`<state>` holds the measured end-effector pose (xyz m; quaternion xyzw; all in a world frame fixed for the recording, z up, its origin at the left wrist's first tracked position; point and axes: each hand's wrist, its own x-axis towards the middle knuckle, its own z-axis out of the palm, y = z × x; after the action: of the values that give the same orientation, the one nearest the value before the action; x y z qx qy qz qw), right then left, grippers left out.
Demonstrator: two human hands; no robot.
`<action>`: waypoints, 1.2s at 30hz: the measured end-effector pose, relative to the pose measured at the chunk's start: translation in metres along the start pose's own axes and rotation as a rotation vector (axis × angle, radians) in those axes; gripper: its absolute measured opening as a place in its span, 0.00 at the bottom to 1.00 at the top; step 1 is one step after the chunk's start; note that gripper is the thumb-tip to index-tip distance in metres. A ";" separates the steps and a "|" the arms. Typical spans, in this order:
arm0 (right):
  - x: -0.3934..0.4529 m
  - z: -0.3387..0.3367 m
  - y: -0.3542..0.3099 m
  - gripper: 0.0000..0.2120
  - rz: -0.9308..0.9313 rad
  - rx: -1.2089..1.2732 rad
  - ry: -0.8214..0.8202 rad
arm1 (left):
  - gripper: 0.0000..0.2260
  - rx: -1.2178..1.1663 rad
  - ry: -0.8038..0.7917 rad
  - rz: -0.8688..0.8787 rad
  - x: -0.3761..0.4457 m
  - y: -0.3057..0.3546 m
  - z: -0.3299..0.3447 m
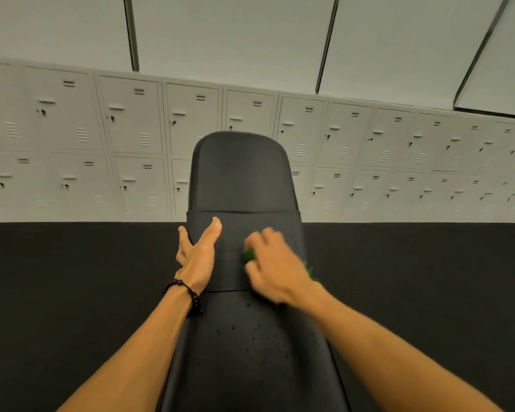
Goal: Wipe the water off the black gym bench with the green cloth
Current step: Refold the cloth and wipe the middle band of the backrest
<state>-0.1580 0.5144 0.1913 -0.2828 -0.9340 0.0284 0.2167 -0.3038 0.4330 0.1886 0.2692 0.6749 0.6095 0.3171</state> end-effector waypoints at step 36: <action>-0.049 -0.075 0.036 0.19 0.480 1.076 -0.386 | 0.22 0.643 -0.033 0.488 -0.027 0.059 0.044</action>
<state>-0.0717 0.5131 0.2334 -0.3261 -0.7214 0.5938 0.1438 -0.2543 0.4482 0.2478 0.5167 0.7423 0.4204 0.0733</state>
